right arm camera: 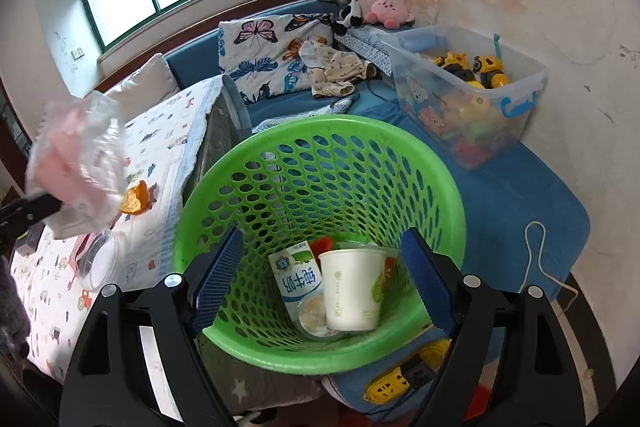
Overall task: Collect trash
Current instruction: 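Carry the clear plastic bag into the green basket and open the left tool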
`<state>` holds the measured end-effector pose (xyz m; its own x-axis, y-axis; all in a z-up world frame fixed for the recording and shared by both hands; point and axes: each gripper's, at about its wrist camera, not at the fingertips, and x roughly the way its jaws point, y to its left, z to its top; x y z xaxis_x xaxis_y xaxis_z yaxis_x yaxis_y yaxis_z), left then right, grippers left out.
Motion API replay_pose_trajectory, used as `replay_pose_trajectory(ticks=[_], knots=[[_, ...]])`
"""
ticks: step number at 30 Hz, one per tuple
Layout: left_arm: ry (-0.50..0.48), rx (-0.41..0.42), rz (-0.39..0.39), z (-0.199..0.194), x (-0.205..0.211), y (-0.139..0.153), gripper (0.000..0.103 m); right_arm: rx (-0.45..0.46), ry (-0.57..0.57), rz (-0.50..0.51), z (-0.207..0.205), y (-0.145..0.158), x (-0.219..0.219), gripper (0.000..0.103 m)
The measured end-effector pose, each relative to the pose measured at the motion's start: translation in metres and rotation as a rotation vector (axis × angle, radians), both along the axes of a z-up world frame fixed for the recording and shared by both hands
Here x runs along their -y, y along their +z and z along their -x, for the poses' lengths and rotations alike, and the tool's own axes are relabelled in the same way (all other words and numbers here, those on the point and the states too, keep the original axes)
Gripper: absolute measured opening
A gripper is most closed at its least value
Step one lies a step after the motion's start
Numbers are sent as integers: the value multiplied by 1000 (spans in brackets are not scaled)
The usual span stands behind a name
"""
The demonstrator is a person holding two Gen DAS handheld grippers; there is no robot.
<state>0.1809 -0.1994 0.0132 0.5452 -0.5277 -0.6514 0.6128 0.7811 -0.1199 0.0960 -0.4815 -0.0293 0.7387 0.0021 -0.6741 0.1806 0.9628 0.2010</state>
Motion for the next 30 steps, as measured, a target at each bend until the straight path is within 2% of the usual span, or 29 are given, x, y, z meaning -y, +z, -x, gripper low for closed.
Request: replay_pose_trajectory(ticks=[12, 17, 18, 19, 20, 21, 23, 28, 30], knots=[[-61, -53, -75, -2, 68, -30, 15, 23, -13, 1, 26, 7, 9, 85], [-71, -68, -100, -2, 87, -41, 22, 31, -8, -7, 34, 7, 9, 85], [-74, -72, -102, 0, 89, -43, 26, 31, -10, -6, 35, 7, 9, 85], [-72, -74, -112, 0, 92, -45, 38, 32, -10, -8, 36, 7, 9, 85], [-70, -72, -116, 2, 94, -47, 45, 31, -10, -11, 37, 7, 9, 85], [-73, -62, -118, 4, 94, -48, 46, 32, -11, -13, 38, 7, 8, 85], [-78, -56, -125, 7, 95, -50, 56, 33, -11, -15, 40, 7, 8, 85], [-50, -62, -107, 8, 81, -48, 72, 32, -5, -30, 42, 6, 4, 85], [-23, -56, -95, 8, 68, -45, 73, 31, 3, -32, 42, 6, -1, 85]])
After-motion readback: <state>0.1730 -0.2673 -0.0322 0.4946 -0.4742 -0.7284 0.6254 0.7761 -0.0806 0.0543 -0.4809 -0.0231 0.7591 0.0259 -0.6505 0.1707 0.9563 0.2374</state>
